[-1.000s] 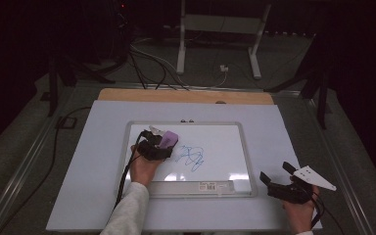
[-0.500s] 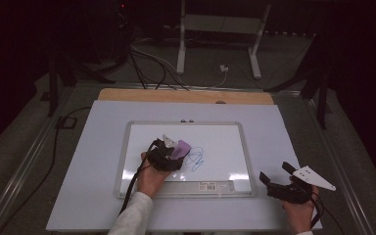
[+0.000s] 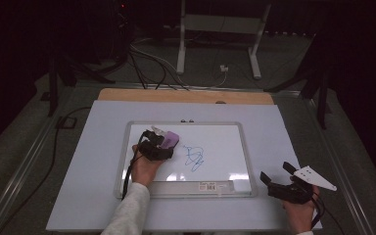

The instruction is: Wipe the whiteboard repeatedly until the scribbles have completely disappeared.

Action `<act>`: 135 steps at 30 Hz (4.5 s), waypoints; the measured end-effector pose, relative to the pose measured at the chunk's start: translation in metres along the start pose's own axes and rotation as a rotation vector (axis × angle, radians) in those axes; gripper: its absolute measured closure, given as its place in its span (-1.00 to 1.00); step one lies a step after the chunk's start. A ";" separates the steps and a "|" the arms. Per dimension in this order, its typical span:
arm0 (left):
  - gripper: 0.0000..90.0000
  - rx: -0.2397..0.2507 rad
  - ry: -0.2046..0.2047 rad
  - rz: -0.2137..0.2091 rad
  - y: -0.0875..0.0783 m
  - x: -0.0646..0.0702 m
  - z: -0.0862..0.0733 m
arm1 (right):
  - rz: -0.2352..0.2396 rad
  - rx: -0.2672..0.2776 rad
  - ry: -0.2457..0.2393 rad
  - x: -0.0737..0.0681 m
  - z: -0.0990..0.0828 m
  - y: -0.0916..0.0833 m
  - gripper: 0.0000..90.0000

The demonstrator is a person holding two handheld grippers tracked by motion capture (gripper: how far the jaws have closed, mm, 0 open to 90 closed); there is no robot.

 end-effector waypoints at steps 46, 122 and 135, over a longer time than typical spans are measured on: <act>-0.07 0.010 0.207 -0.138 -0.030 0.079 -0.021 | 0.000 -0.001 0.001 -0.001 0.000 0.000 -0.98; -0.07 0.018 0.182 -0.072 -0.012 0.066 -0.003 | -0.001 -0.008 0.000 0.000 -0.001 0.001 -0.98; -0.07 0.035 0.272 -0.140 -0.020 0.103 -0.005 | 0.000 -0.009 -0.002 -0.001 -0.001 0.001 -0.98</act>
Point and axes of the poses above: each handheld gripper's, and its own axes: y roughly forward along the jaws, z roughly out of its top, x roughly to its right, the point moved 10 cm from there along y, roughly forward along the jaws, and after that the axes turned 10 degrees about z, right-handed, at the moved point
